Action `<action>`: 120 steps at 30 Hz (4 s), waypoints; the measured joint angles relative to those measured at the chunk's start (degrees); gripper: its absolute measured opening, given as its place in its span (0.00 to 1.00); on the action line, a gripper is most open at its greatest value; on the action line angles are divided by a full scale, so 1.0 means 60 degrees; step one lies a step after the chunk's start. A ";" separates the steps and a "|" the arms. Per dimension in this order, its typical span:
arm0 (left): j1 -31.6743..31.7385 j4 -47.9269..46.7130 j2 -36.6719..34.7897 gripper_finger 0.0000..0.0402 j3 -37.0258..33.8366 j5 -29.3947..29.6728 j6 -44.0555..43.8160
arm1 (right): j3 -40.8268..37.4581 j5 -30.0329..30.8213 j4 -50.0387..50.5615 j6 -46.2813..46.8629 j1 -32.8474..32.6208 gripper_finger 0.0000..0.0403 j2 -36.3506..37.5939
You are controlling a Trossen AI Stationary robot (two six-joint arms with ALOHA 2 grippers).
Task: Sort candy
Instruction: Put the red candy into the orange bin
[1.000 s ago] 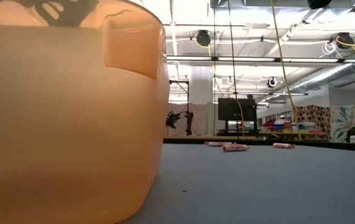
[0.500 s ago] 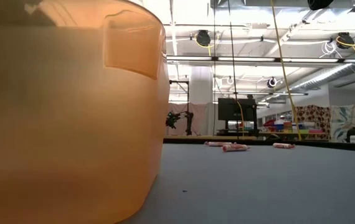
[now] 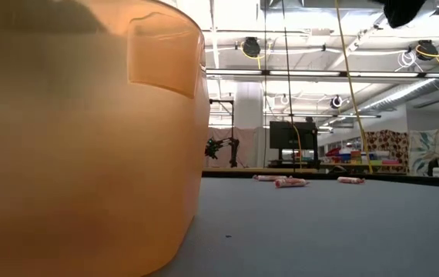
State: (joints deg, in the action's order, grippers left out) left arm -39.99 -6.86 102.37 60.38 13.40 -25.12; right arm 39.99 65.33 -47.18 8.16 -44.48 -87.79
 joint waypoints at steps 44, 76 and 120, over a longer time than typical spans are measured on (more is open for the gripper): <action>0.1002 -0.3235 -0.0951 0.40 0.2494 0.3691 0.1309 | -0.0034 -0.5212 1.3902 0.5665 1.1227 0.52 0.2058; 0.0965 -0.2648 -0.0951 0.40 0.2415 0.3593 0.1551 | -0.1806 -0.6618 1.0170 0.4547 1.2394 0.07 0.0841; 0.1038 -0.1856 -0.0951 0.40 0.2419 0.3815 0.2002 | -0.1813 -0.3040 0.4792 0.2121 0.0848 0.07 0.4979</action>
State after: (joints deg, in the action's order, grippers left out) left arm -33.76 -18.00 96.66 74.89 36.29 -13.10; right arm 29.11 47.09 -18.43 20.88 -39.39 -57.91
